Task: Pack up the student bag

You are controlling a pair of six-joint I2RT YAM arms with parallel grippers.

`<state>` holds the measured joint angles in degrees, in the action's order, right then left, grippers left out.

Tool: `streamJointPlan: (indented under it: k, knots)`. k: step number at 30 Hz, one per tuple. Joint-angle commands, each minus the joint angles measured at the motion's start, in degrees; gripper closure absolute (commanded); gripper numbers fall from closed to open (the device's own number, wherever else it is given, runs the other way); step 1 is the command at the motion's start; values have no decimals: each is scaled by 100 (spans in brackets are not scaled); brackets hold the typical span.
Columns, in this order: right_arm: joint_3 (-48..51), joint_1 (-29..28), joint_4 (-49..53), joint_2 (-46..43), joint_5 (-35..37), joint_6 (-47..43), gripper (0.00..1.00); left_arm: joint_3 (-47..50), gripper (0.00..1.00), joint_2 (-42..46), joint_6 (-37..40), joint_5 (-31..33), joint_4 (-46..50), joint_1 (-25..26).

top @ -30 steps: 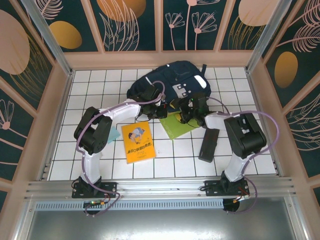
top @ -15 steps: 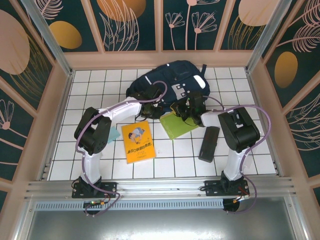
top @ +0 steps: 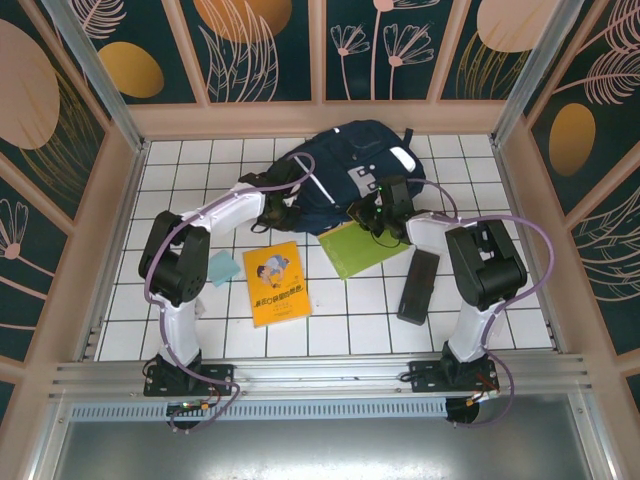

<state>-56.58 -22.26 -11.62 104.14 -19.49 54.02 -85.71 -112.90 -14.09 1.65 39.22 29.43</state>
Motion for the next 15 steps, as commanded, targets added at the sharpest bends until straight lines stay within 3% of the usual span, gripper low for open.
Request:
streamJointPlan:
  k: [1, 4, 11, 15]
  knots:
    - [-424, 403, 41, -189, 907, -763, 100, 80, 100, 174, 187, -32, 556, -55]
    - [-687, 543, -3, -60, 614, -900, 100, 196, 100, 271, 216, -296, 616, 275]
    - [-1581, 616, 478, 412, 371, -1081, 100, 195, 100, 580, -449, -1635, 232, 986]
    - [-1672, 680, 518, 511, 297, -917, 98, 53, 100, 498, -675, -1886, 53, 1244]
